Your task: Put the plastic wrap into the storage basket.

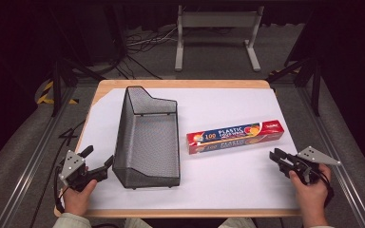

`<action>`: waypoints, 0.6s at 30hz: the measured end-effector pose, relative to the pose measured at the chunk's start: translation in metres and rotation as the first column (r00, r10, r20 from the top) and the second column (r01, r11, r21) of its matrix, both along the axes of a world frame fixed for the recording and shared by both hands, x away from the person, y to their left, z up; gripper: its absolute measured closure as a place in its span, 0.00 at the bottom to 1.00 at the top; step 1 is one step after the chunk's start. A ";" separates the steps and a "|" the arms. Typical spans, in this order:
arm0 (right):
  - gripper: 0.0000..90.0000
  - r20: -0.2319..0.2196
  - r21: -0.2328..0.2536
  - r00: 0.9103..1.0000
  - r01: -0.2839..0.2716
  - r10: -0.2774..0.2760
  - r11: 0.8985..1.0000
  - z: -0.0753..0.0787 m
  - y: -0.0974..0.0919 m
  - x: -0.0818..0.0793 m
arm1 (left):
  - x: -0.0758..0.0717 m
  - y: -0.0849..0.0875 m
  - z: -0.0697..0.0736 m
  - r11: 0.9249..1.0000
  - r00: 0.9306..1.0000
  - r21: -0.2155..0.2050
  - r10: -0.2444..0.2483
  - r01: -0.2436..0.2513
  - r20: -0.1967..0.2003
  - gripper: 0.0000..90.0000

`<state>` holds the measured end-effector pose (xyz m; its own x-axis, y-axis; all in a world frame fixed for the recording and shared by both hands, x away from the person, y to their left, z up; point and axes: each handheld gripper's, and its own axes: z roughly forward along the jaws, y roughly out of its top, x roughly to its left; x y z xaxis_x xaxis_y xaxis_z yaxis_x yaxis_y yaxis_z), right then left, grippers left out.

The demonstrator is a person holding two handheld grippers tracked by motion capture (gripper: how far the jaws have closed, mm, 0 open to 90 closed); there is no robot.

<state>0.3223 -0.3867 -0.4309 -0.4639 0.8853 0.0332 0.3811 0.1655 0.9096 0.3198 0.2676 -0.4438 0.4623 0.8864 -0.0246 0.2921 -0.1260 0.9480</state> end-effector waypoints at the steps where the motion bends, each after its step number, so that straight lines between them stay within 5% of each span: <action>1: 0.77 -0.002 0.004 1.000 0.000 0.000 1.000 0.000 0.000 0.000 | 0.000 0.000 0.000 1.000 1.000 -0.005 -0.001 0.001 0.002 0.17; 8: 0.77 0.003 0.002 1.000 -0.022 0.022 1.000 0.004 0.003 0.000 | -0.001 -0.001 0.001 1.000 1.000 0.000 -0.006 0.006 -0.003 0.17; 18: 0.99 -0.043 0.009 0.994 -0.096 0.096 0.995 0.018 0.012 -0.001 | -0.002 0.000 0.001 1.000 1.000 0.002 0.000 0.000 -0.006 0.17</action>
<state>0.3214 -0.3746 -0.4124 -0.5449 0.8363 0.0612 0.4031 0.1972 0.8937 0.3175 0.2675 -0.4430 0.4618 0.8866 -0.0255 0.2981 -0.1280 0.9459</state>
